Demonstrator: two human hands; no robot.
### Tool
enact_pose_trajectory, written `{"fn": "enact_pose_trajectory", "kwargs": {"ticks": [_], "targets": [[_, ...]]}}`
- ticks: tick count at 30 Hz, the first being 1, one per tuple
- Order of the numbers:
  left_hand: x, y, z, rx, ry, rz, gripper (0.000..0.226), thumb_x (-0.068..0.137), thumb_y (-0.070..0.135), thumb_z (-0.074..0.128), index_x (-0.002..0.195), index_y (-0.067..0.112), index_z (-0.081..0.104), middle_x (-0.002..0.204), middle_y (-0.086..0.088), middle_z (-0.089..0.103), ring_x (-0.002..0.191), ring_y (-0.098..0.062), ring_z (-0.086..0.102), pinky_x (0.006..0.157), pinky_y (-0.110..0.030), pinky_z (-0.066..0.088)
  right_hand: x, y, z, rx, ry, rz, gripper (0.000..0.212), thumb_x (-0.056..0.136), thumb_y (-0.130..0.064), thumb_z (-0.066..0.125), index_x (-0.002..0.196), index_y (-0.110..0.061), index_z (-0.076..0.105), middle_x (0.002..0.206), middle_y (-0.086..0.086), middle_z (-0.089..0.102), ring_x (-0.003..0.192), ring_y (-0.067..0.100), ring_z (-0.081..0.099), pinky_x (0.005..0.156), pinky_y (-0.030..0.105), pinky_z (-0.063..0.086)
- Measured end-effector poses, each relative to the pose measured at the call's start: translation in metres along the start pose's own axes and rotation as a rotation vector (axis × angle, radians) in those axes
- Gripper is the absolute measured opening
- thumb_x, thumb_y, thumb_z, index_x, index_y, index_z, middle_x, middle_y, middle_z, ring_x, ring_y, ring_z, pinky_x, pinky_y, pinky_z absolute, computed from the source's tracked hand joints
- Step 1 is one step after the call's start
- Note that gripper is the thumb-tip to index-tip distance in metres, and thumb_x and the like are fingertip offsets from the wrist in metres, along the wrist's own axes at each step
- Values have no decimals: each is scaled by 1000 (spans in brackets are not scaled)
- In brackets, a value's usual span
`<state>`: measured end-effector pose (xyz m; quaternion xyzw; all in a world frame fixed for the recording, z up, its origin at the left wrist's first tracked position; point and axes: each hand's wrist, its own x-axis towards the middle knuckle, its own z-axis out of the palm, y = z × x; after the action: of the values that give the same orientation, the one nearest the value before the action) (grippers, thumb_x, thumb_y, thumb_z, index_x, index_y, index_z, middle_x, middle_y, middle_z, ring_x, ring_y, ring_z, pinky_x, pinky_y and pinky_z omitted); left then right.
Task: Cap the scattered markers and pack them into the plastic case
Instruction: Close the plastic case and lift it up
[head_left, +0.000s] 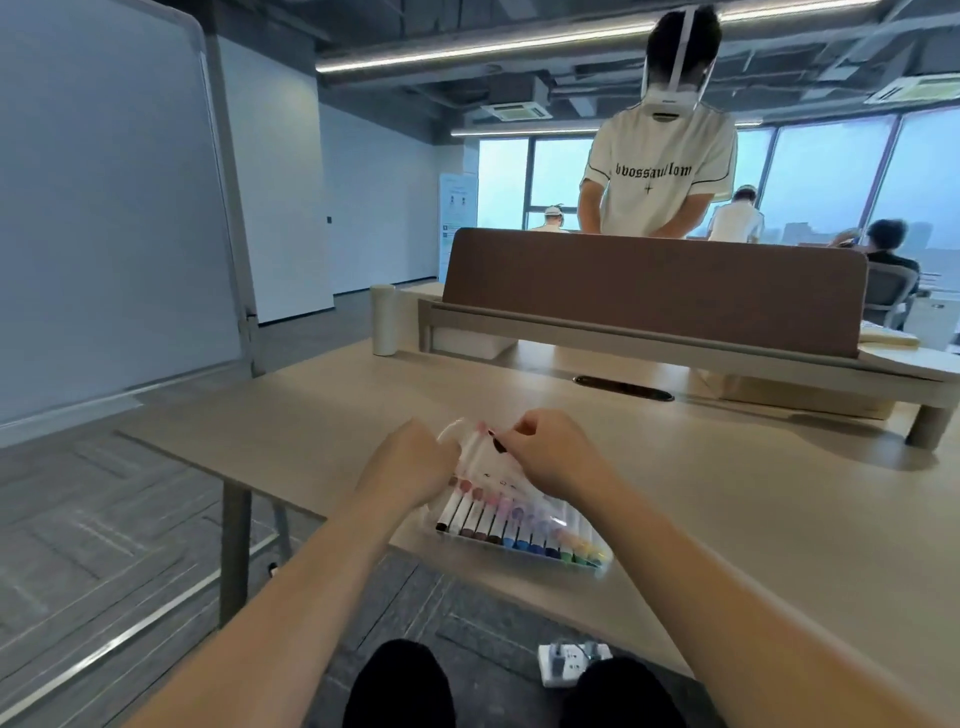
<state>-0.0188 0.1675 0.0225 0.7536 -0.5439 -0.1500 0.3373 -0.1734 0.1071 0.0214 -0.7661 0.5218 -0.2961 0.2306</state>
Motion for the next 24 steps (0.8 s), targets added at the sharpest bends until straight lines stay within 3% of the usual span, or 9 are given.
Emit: {"fn": "enact_pose_trajectory", "kwargs": {"ticks": [2,4,8,13,17,21,23,24], "targets": [[5,-11,5,56,-48,-31,39,96,31,45,91,-1,67,87,-18,65,79,-28,64,65,-34,46,6,1,10,13,-19,10,30,96,-36,56,88,-10,68,84,13,69,64,16,54,61,32,46],[8,-22,9,106,-85,-63,38,98,31,43,99,3,68,94,-15,68,91,-29,65,71,-34,46,12,2,19,10,-39,15,28,96,-34,58,84,-12,68,83,10,70,70,18,60,64,32,48],[14,-34,13,193,-138,-101,33,95,31,48,99,8,70,97,-12,70,91,-27,65,68,-29,43,26,3,33,-8,-65,24,19,93,-26,59,75,-21,64,82,3,70,79,19,65,74,36,52],[30,-34,15,253,-230,-148,28,87,31,58,68,11,65,72,-10,62,78,-27,61,65,-30,44,47,3,46,-93,-97,19,15,91,-28,58,84,-18,67,85,2,69,81,21,64,76,37,54],[40,-35,23,281,-269,-136,26,90,25,54,76,7,67,77,-10,65,86,-29,65,73,-32,49,61,7,54,-177,-171,24,20,93,-29,57,95,-14,70,96,5,70,90,23,64,79,34,51],[48,-34,21,257,-267,-134,34,100,20,44,113,-5,64,117,-22,66,107,-35,63,71,-29,50,67,7,57,-237,-200,2,33,95,-38,53,106,-10,68,107,9,68,97,26,62,86,37,51],[51,-27,12,205,-248,-133,35,100,19,47,115,-10,61,115,-26,66,105,-37,65,63,-28,52,70,3,52,-194,-179,2,39,95,-43,53,110,-9,66,111,8,67,100,28,61,87,37,48],[54,-24,7,210,-236,-112,36,99,20,48,110,-11,62,110,-27,67,102,-37,66,67,-31,52,72,0,49,-161,-167,4,42,95,-46,54,111,-9,65,111,7,65,101,27,61,88,37,48]]}}
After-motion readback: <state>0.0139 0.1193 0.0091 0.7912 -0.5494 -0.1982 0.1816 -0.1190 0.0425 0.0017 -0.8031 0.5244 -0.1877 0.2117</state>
